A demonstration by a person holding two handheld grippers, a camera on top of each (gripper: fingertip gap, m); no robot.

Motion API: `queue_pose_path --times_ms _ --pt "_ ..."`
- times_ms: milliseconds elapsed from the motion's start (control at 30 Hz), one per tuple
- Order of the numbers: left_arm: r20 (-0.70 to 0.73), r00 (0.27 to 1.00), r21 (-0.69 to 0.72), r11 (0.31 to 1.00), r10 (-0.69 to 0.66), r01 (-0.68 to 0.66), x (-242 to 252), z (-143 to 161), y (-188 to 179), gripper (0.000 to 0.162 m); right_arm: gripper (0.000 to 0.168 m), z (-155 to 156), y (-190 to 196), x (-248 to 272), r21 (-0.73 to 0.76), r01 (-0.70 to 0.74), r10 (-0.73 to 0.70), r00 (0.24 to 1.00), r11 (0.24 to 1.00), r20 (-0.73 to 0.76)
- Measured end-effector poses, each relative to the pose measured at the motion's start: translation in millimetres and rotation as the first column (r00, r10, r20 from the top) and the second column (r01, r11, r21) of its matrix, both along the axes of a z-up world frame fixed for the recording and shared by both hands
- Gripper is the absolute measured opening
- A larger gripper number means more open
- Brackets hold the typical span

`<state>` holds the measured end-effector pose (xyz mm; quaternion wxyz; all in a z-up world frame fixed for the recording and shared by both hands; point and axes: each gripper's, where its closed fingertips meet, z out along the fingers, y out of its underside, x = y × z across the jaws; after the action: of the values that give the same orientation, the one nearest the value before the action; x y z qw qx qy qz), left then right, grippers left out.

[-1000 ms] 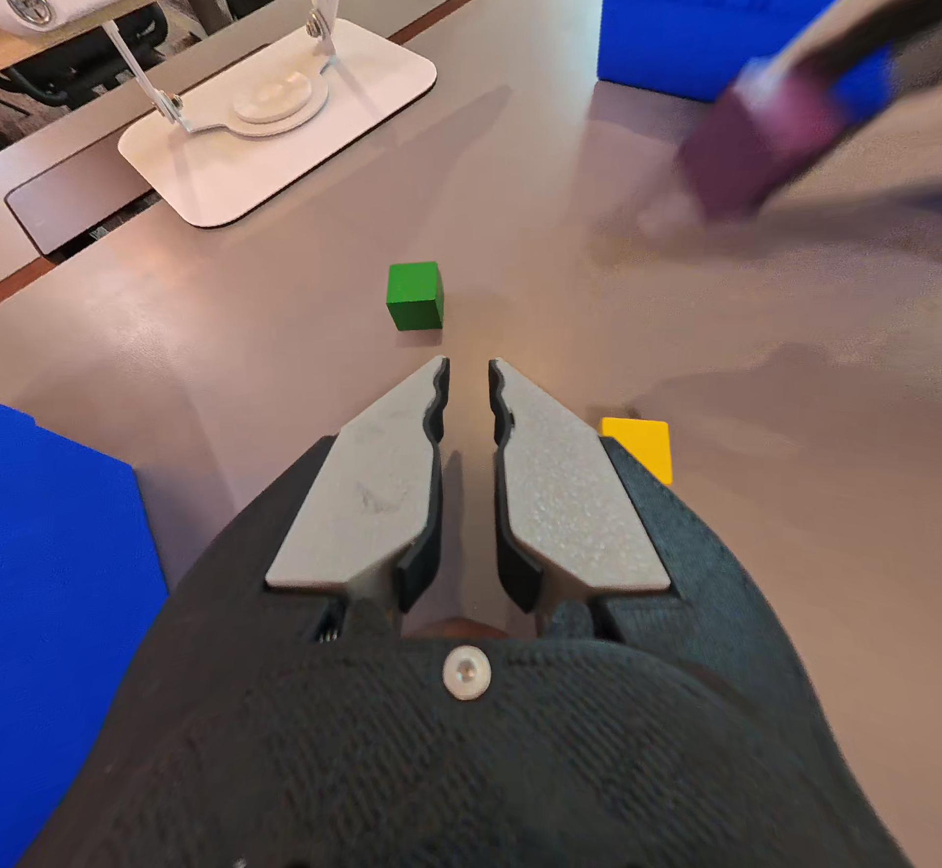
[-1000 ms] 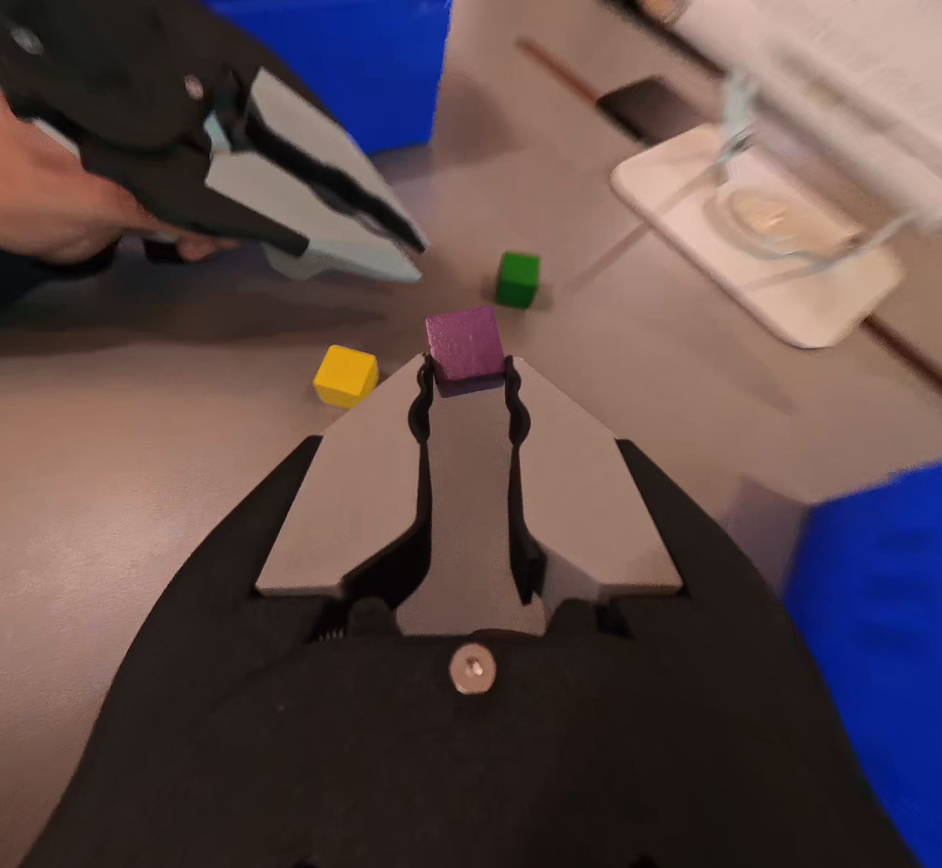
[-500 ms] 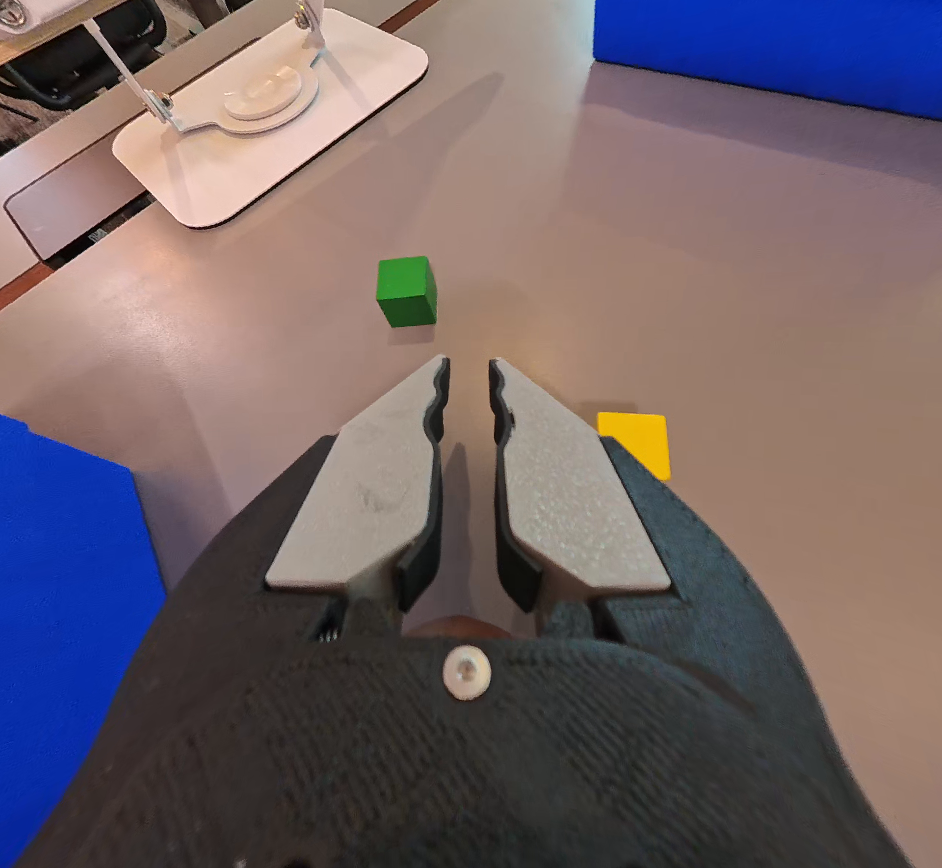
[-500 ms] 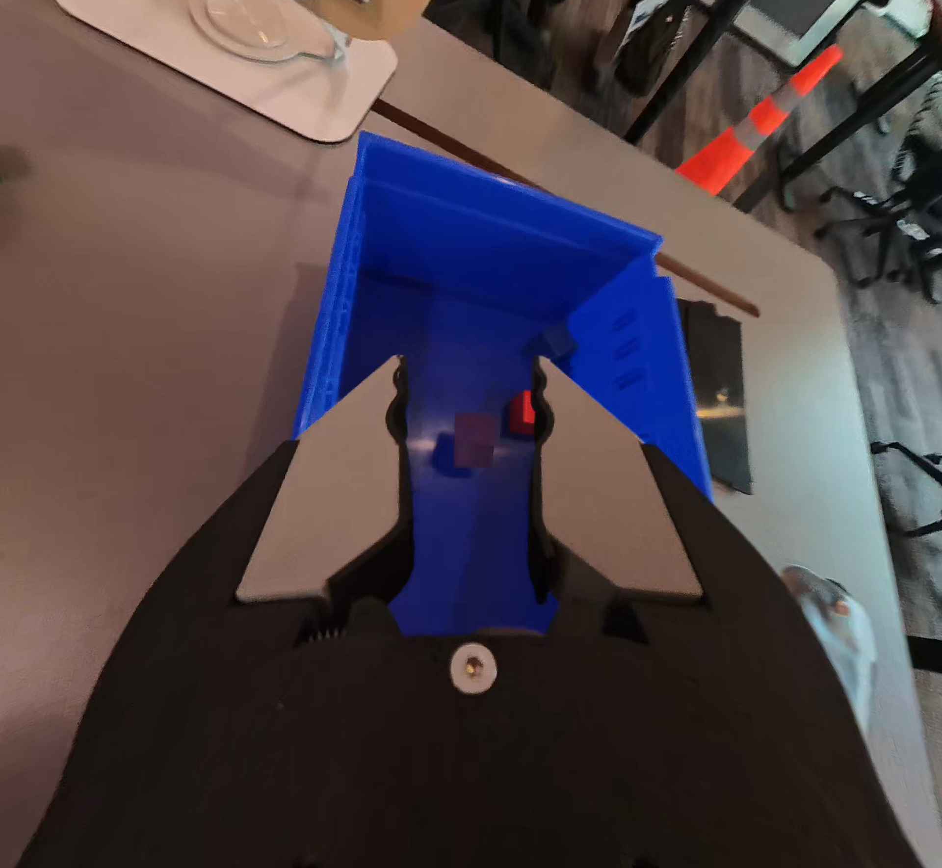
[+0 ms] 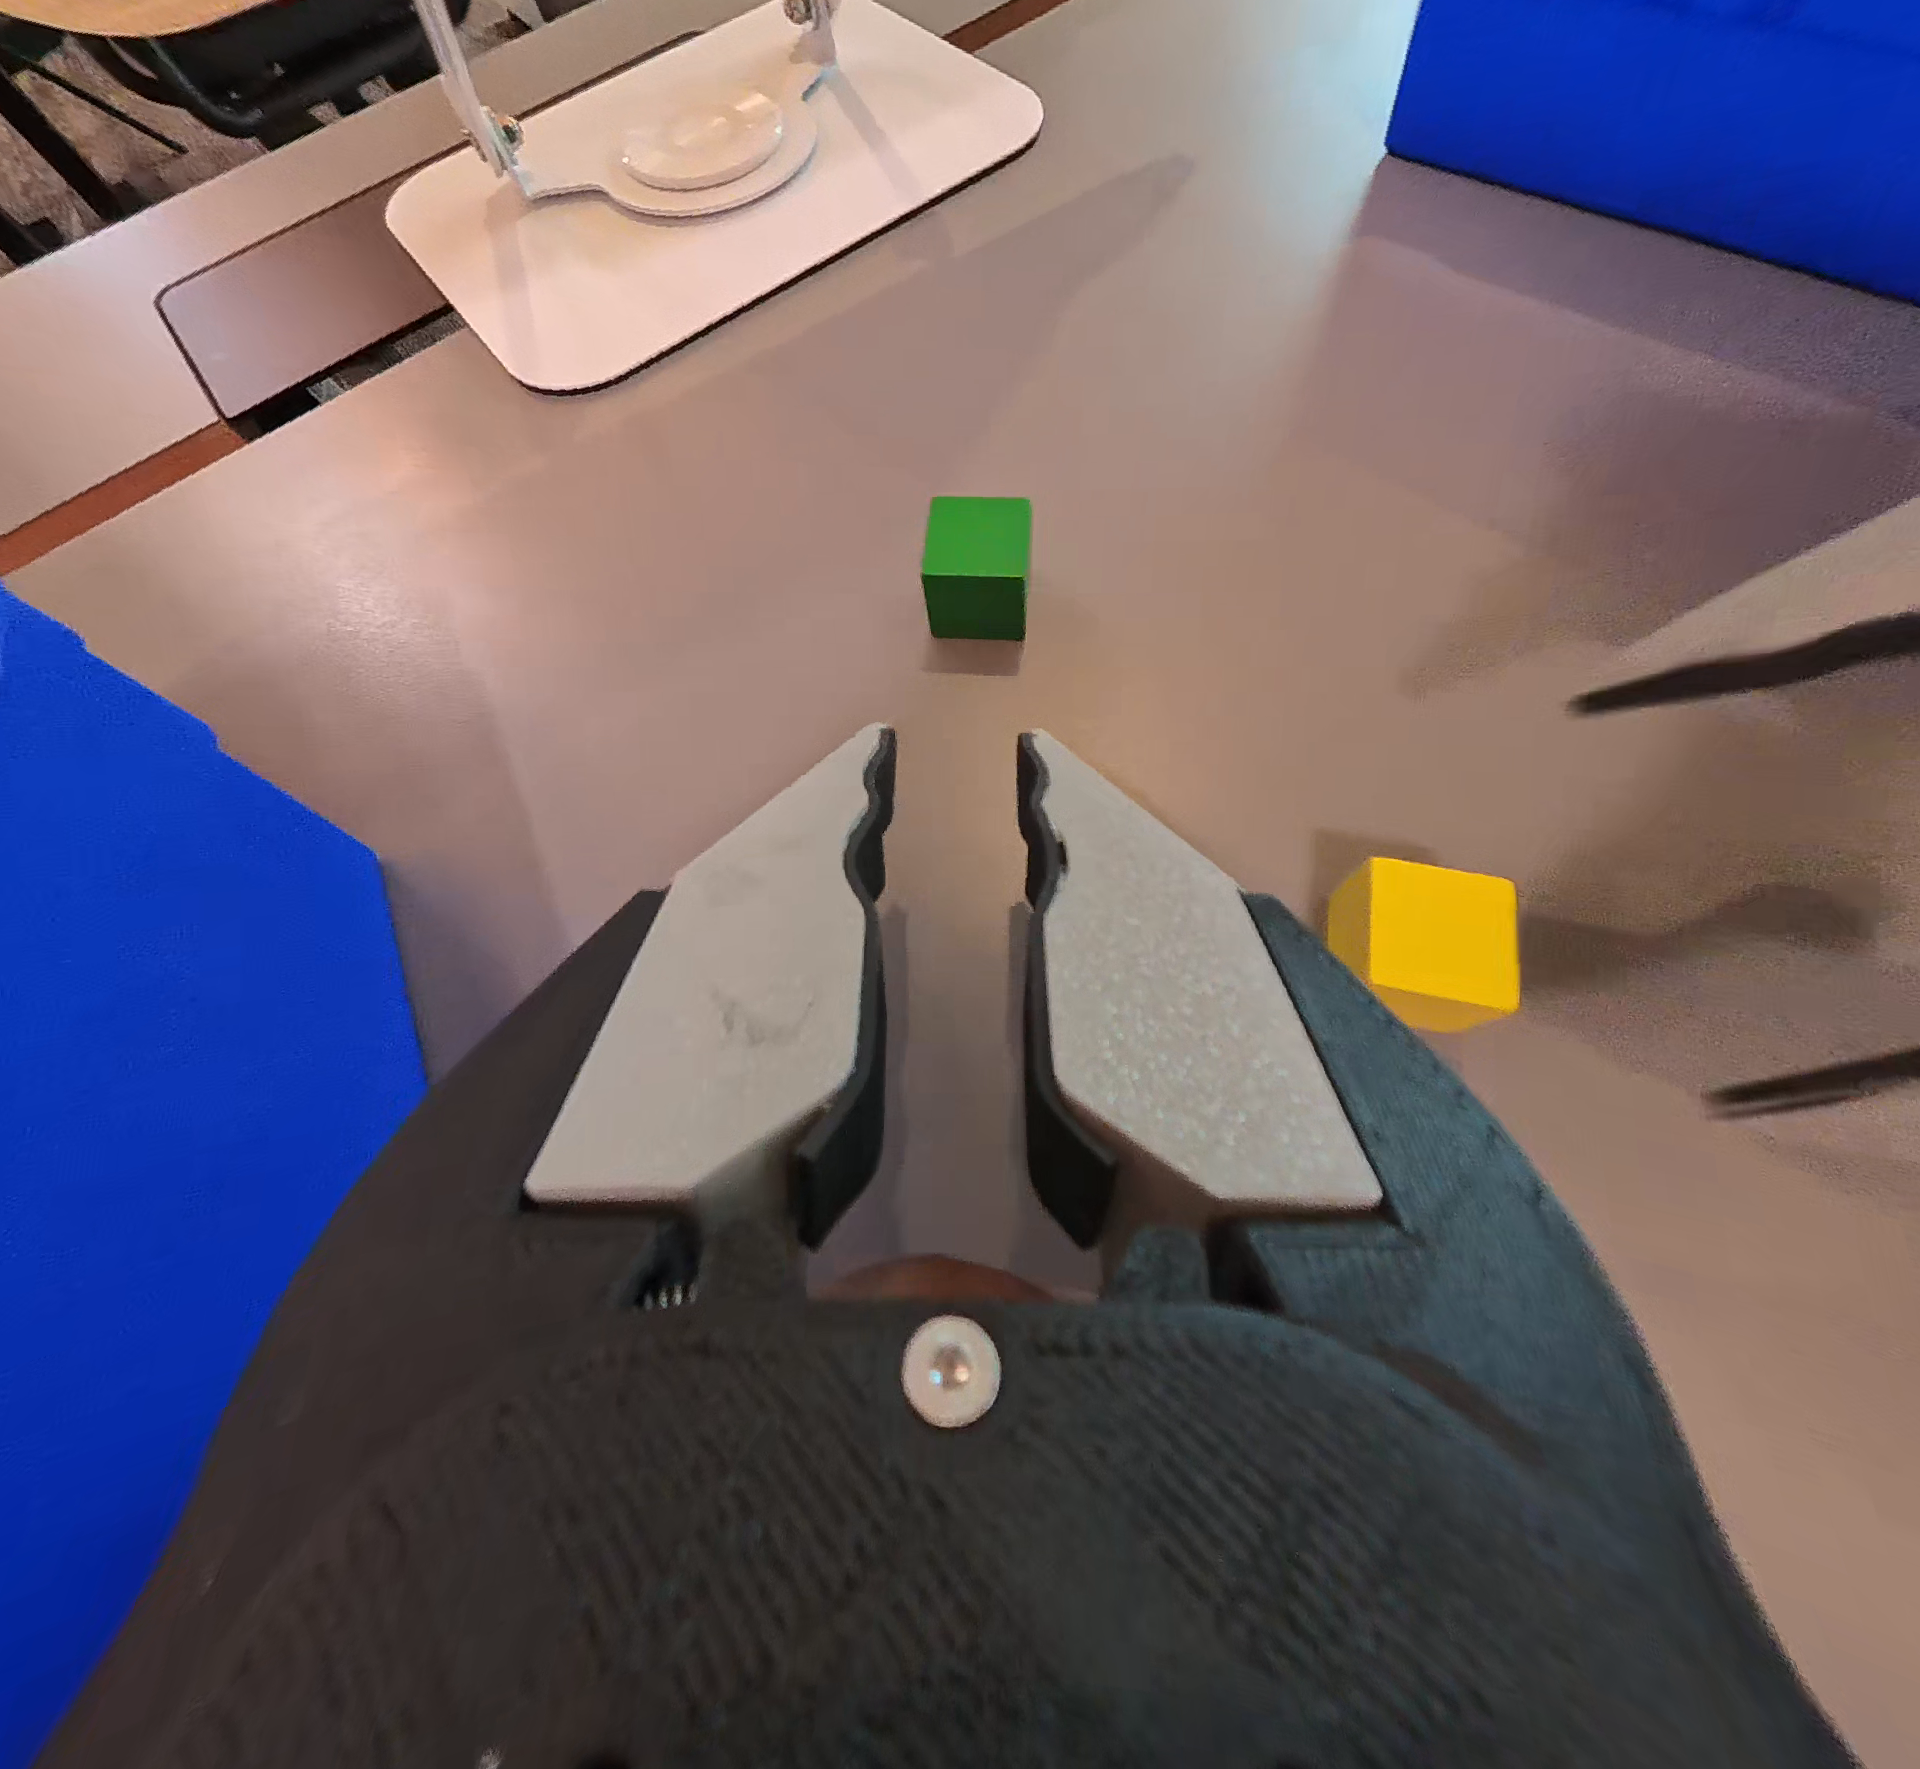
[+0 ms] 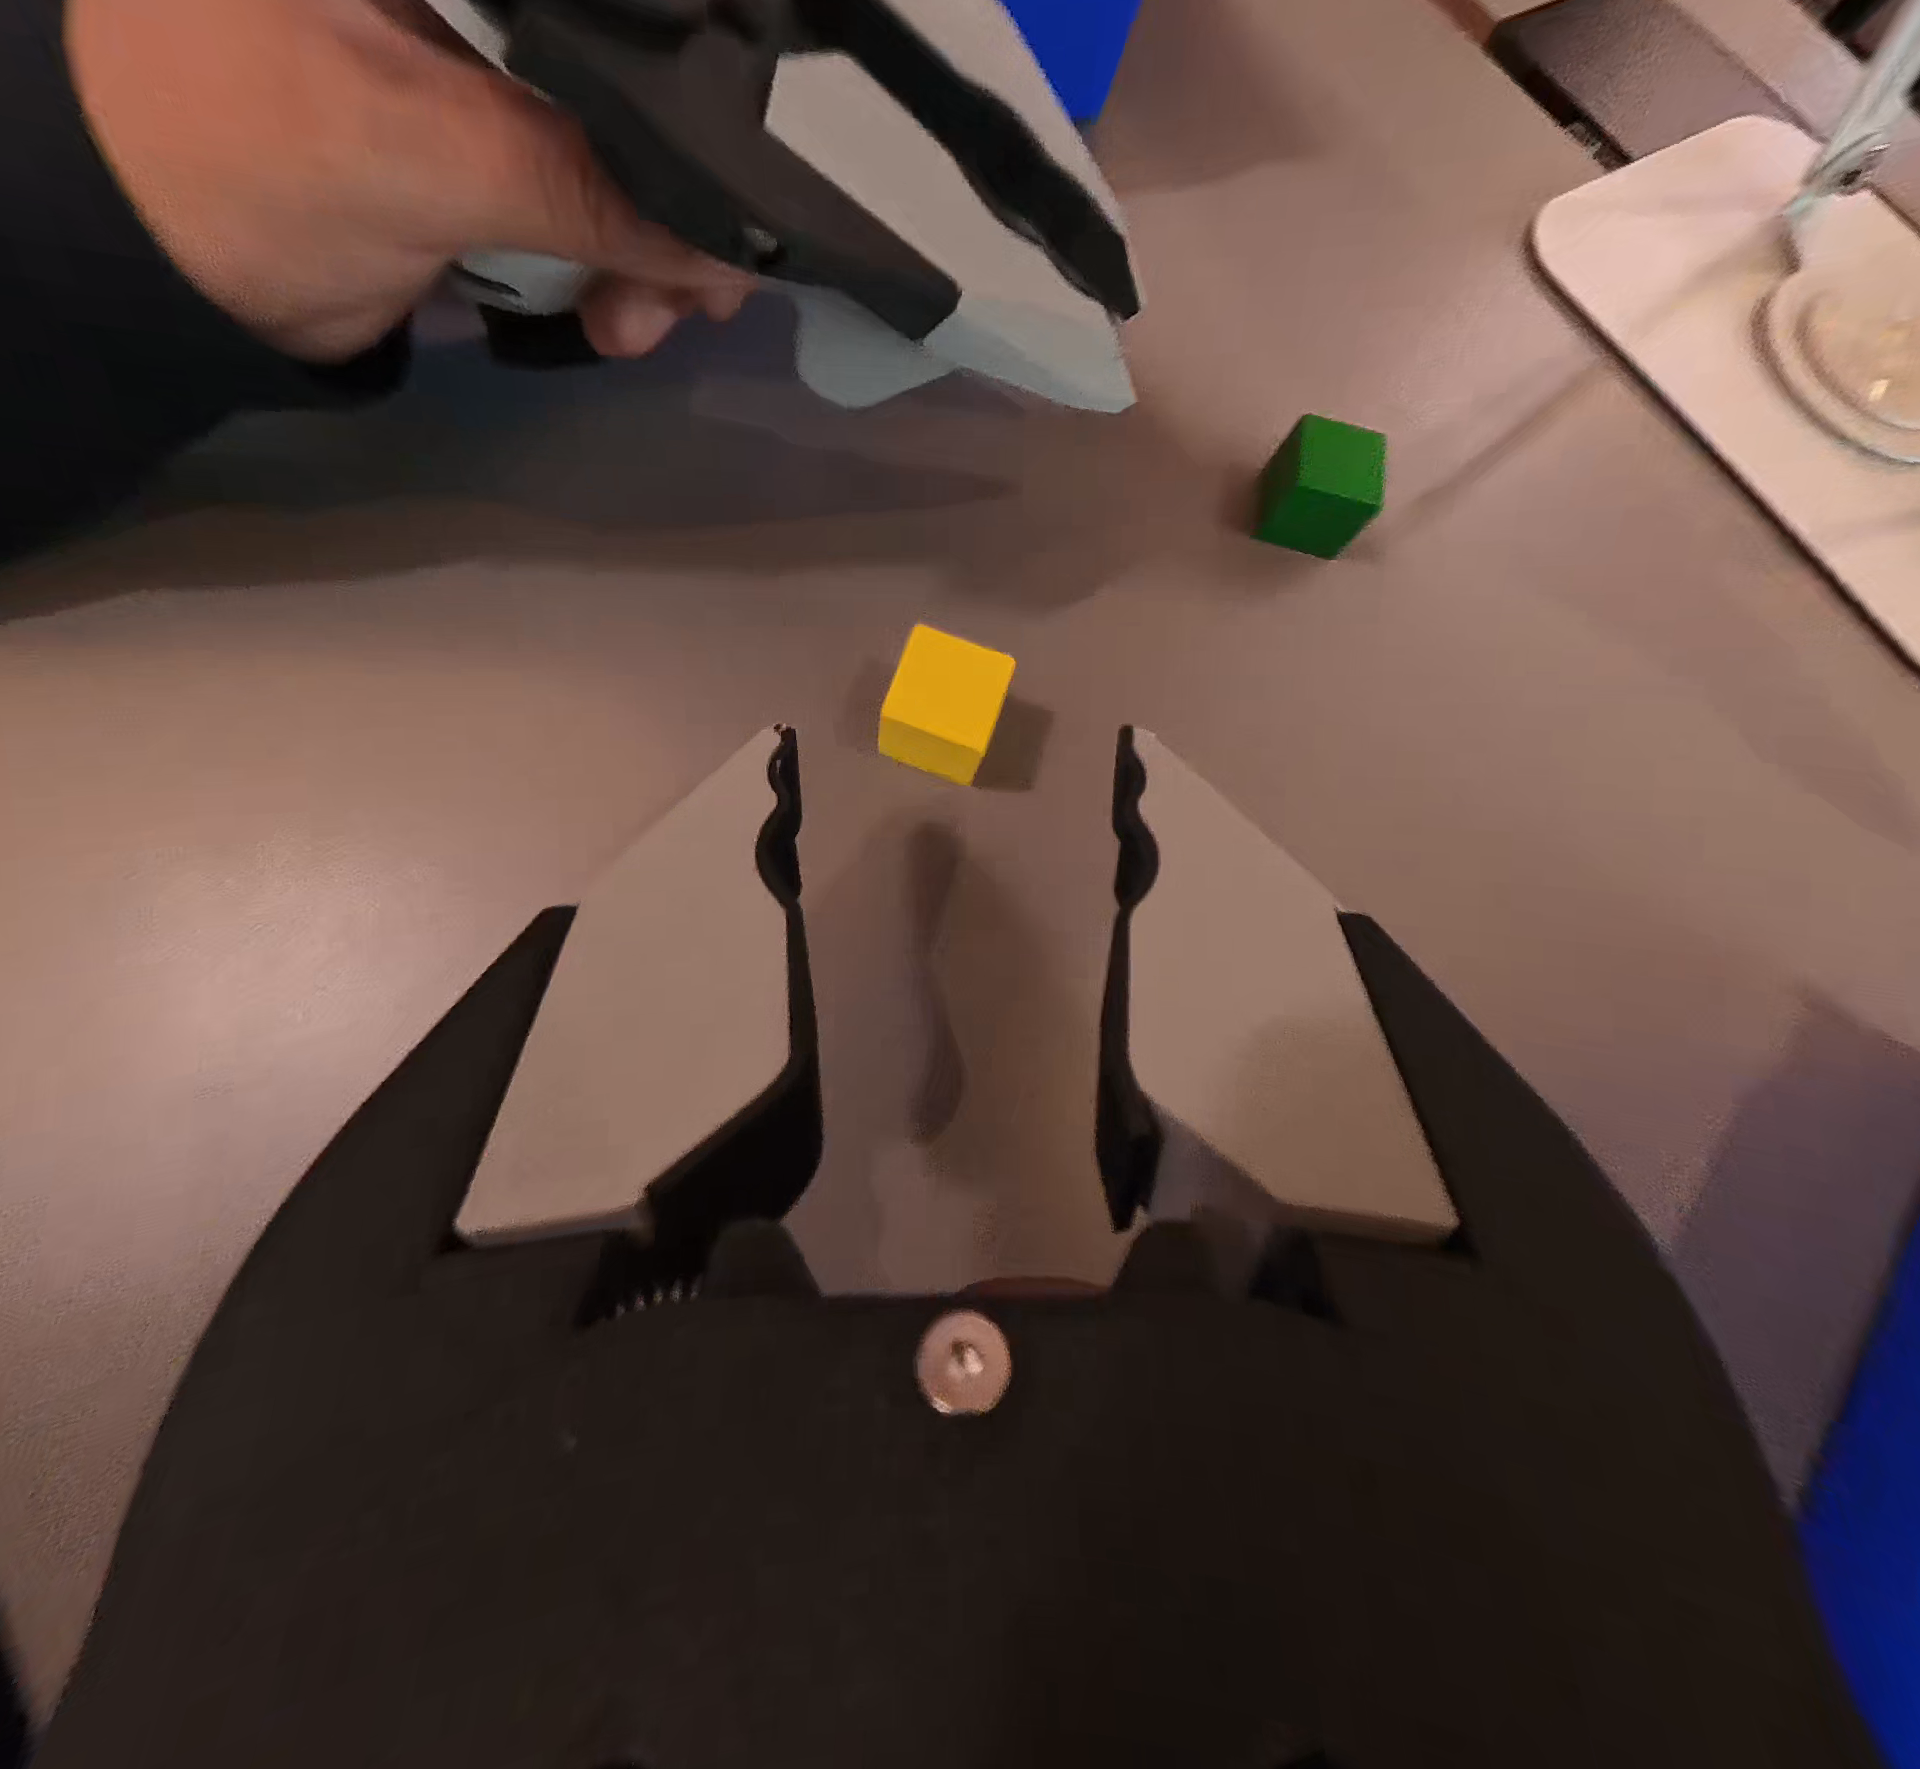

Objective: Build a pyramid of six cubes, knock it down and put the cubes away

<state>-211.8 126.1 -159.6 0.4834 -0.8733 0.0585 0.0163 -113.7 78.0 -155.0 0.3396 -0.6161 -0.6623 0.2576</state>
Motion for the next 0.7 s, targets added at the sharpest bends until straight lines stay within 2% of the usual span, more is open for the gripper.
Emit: queue_pose_path --times_ms 100,167,200,267,367,467,567,633,700 --pt "0.022 1.000 0.009 1.000 0.008 -0.008 -3.1 2.1 -0.4 0.022 0.056 -25.9 -0.7 -22.9 -0.048 0.016 -0.013 0.998 0.999 0.061" --pt "0.033 0.999 0.002 1.000 0.008 -0.008 -4.0 0.8 -0.7 0.023 0.025 -38.9 3.6 -26.0 -0.078 0.027 -0.017 0.993 0.997 0.119" --pt "0.038 0.999 -0.002 1.000 0.007 -0.007 -4.0 0.0 -0.9 0.024 0.025 -39.3 5.1 -25.0 -0.099 0.033 -0.020 0.992 0.995 0.128" --pt "0.042 0.999 -0.009 1.000 0.000 0.000 -2.4 -0.8 -1.3 0.025 0.025 -22.2 7.9 -20.6 -0.107 0.027 -0.019 0.997 0.994 0.073" --pt "0.029 0.999 -0.004 1.000 -0.012 0.012 1.1 1.3 -1.3 0.025 0.025 33.6 27.3 -0.6 -0.038 0.077 -0.081 0.992 0.996 -0.101" --pt "0.015 1.000 -0.010 1.000 -0.024 0.024 4.8 -0.4 -0.8 0.025 0.025 83.8 69.6 43.7 0.032 0.221 -0.209 0.955 0.975 -0.209" --pt "0.003 0.999 -0.018 0.999 -0.033 0.033 8.0 -2.1 -0.3 0.025 0.025 118.4 134.7 104.8 0.125 0.437 -0.392 0.878 0.891 -0.274" --pt "-0.007 0.999 -0.016 0.999 -0.037 0.036 9.4 -1.7 0.1 0.025 0.025 117.3 171.9 142.3 0.134 0.536 -0.499 0.834 0.833 -0.235" --pt "-0.017 0.999 -0.015 0.999 -0.035 0.034 9.4 -2.2 0.5 0.025 0.026 92.3 194.1 169.1 0.099 0.588 -0.579 0.809 0.803 -0.105"
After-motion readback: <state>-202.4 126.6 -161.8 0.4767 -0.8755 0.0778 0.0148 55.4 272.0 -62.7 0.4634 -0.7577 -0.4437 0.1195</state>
